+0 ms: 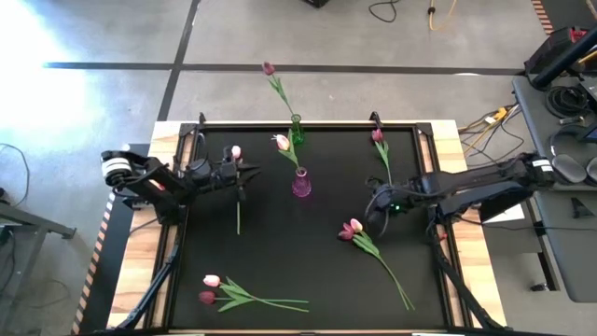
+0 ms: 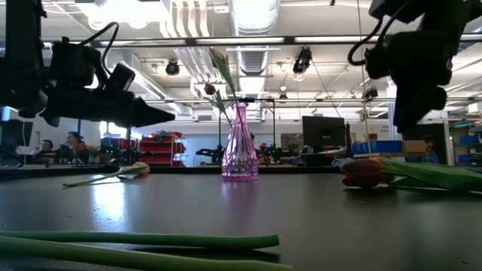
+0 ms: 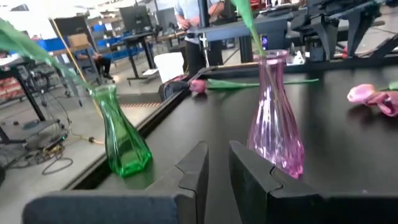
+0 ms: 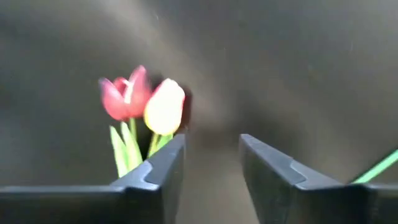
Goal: Sort flowers into vase by color
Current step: Put the purple flower into the purple vase
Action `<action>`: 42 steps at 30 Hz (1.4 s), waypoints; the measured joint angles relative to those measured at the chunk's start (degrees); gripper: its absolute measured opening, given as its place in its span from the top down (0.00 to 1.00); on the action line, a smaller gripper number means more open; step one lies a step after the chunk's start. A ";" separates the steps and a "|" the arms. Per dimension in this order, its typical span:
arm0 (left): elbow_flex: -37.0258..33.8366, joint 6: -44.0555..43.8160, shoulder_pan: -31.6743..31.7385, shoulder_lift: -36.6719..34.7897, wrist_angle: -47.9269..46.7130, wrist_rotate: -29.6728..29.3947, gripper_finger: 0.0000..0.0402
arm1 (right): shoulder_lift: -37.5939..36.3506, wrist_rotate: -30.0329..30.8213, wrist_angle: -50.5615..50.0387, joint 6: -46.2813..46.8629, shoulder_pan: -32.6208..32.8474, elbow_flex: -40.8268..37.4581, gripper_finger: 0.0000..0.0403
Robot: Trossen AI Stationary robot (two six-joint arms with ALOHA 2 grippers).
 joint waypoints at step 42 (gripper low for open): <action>-1.21 -3.14 0.00 2.69 4.13 -0.06 0.88 | 24.74 -9.69 13.81 9.51 1.63 1.85 0.77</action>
